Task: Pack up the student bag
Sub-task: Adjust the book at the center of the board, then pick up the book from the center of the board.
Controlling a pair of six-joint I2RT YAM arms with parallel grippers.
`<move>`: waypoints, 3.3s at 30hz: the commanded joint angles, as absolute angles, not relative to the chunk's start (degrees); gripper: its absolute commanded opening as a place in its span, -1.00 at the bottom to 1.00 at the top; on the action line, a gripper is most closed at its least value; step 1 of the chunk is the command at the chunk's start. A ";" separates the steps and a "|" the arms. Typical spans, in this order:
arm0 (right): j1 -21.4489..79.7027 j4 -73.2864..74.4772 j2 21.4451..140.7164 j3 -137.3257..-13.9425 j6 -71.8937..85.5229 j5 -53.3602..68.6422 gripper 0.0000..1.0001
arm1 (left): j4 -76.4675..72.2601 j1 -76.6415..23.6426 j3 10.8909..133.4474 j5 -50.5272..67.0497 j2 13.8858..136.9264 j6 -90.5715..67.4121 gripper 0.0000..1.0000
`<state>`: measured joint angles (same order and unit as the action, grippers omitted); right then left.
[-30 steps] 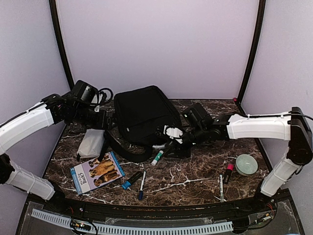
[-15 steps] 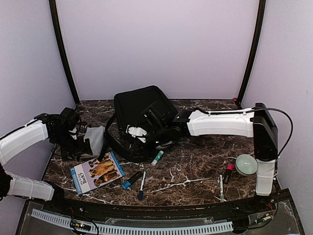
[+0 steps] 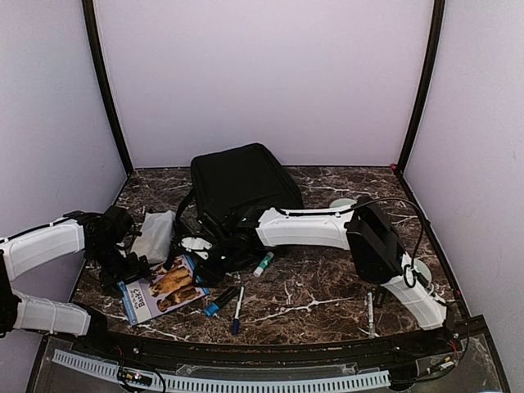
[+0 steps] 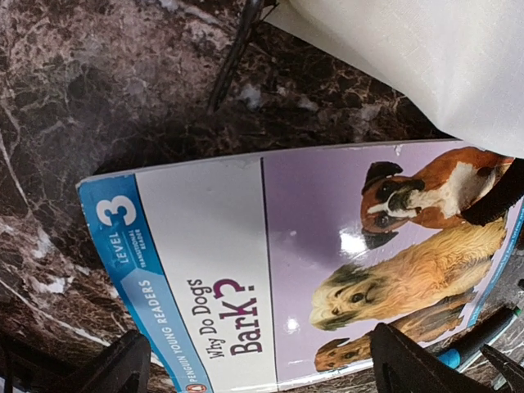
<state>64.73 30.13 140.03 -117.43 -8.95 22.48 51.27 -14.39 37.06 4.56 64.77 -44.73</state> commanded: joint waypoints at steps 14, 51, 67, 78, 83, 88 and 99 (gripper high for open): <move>65.13 32.44 143.09 -119.75 -7.91 20.01 0.00 | 33.41 -14.19 30.98 14.18 73.62 -47.88 0.84; 64.03 34.32 134.70 -108.42 -9.97 20.26 -0.02 | 38.73 -12.97 31.22 4.66 64.80 -47.42 0.92; 70.72 26.55 128.08 -100.57 -29.87 -2.44 0.12 | 26.49 -12.97 28.54 14.43 71.54 -46.36 0.75; 73.66 19.76 131.40 -97.85 -39.12 -12.21 0.09 | 25.32 -12.99 27.92 13.97 71.95 -44.79 0.74; 74.23 9.24 131.51 -92.32 -45.23 -18.83 -0.01 | 24.40 -12.98 28.06 14.40 72.32 -44.01 0.74; 74.20 -3.50 129.03 -88.56 -46.63 -22.99 -0.16 | 22.95 -13.01 27.25 14.41 73.63 -43.64 0.73; 74.50 9.72 126.88 -96.17 -46.95 -3.18 -0.15 | 20.96 -13.01 27.11 15.54 76.68 -42.32 0.72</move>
